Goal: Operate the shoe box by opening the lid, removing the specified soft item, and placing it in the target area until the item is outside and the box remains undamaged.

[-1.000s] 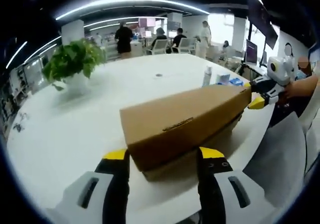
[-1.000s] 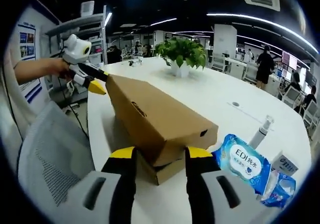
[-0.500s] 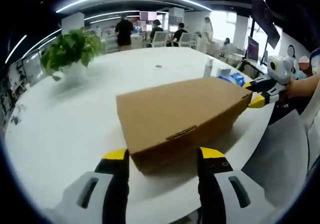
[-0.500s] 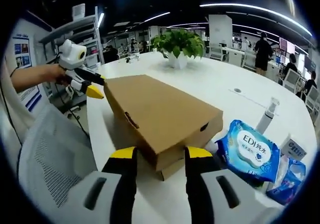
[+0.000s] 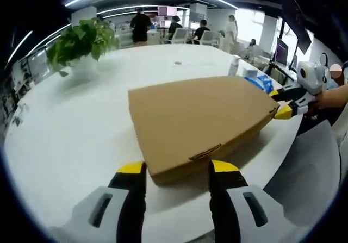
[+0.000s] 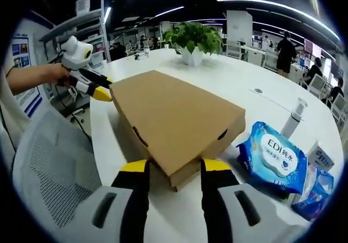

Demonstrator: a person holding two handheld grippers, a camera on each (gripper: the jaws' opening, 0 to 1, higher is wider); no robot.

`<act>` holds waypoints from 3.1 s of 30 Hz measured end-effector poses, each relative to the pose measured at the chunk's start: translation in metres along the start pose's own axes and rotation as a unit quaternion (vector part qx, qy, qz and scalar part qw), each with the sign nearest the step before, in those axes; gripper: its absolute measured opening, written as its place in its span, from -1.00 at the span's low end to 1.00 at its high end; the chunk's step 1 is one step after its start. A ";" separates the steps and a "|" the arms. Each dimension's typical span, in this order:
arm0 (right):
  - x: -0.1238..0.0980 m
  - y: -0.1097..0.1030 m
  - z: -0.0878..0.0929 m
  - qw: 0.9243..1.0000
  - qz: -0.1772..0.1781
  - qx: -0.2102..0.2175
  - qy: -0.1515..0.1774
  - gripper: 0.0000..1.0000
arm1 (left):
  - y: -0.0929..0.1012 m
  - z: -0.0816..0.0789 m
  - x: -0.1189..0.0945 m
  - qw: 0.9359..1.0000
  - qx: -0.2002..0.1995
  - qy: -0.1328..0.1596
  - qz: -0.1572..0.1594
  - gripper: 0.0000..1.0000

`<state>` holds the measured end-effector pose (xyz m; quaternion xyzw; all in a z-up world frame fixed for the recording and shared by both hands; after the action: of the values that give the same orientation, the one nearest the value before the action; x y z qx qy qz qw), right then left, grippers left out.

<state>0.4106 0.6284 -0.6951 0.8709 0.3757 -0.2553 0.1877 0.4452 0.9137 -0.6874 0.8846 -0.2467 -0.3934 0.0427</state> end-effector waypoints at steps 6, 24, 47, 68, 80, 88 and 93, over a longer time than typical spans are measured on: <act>0.003 0.001 0.002 1.000 0.001 -0.005 -0.006 -0.33 | -0.001 0.001 0.003 1.000 0.000 -0.003 -0.004 -0.12; 0.018 0.026 -0.005 1.000 0.003 -0.005 -0.008 -0.33 | -0.009 -0.020 0.022 1.000 -0.001 -0.003 -0.005 -0.12; 0.043 0.075 -0.015 1.000 0.013 0.000 -0.006 -0.32 | -0.018 -0.063 0.060 1.000 0.001 -0.006 -0.004 -0.12; 0.055 0.105 -0.019 1.000 0.012 0.000 -0.013 -0.31 | -0.024 -0.085 0.080 1.000 0.010 -0.008 0.001 -0.14; 0.042 0.105 -0.022 0.999 0.031 -0.001 -0.006 -0.21 | -0.022 -0.077 0.070 1.000 0.024 -0.006 -0.006 0.00; 0.007 0.105 -0.016 0.998 0.068 -0.006 0.001 -0.11 | -0.008 -0.067 0.048 1.000 0.020 0.014 -0.005 0.04; -0.020 0.106 -0.003 0.995 0.095 0.005 0.001 0.00 | 0.004 -0.061 0.031 0.999 0.023 0.039 -0.006 0.13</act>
<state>0.4795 0.5506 -0.6665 0.9037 0.2904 -0.2373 0.2066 0.5049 0.8884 -0.6650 0.9016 -0.2483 -0.3529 0.0295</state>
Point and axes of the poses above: the point that each gripper's makers call its tool centre point, and the gripper's own axes: x roughly forward along the fingers, y roughly to its right, z roughly out of its underside, the point moved 5 cm from there along -x, roughly backward along the fingers, and after that the axes turned 14 degrees about -x, right-handed, at the moved point
